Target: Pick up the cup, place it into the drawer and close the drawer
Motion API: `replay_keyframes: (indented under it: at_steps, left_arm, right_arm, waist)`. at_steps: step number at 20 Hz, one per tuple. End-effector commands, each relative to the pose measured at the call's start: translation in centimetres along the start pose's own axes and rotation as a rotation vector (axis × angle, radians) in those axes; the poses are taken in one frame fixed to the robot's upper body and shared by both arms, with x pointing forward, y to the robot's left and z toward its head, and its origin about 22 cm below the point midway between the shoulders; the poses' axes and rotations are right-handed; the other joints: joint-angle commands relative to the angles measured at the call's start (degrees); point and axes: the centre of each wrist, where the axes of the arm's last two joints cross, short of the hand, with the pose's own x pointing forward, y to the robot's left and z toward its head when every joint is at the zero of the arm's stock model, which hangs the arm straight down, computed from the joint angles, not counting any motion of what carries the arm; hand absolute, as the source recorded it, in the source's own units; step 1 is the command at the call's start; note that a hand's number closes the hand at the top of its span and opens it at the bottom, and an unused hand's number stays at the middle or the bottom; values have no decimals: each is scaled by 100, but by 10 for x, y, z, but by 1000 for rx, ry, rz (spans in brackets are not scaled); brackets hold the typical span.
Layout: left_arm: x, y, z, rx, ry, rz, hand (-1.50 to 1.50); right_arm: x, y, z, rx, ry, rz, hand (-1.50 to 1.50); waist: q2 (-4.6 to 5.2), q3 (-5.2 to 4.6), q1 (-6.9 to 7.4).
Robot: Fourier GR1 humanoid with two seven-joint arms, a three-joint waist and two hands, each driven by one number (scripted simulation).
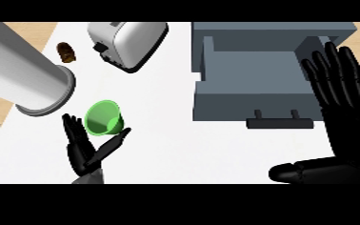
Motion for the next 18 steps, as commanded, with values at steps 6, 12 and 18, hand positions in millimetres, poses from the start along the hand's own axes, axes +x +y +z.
replay_keyframes:
  at_steps: [6,12,18]
  left_arm:
    - [-10,-9,-33,4,-4,82,-150]
    - [-32,-14,-3,-10,-1,128,-150]
    - [-35,10,-9,-82,1,250,-150]
  right_arm:
    - [-3,13,13,12,3,-12,-150]
    - [1,6,-3,12,6,-9,-150]
    - [4,-2,17,20,5,-7,-150]
  waist:
    - [5,-3,-26]
    - [10,-4,-26]
    - [2,-3,-41]
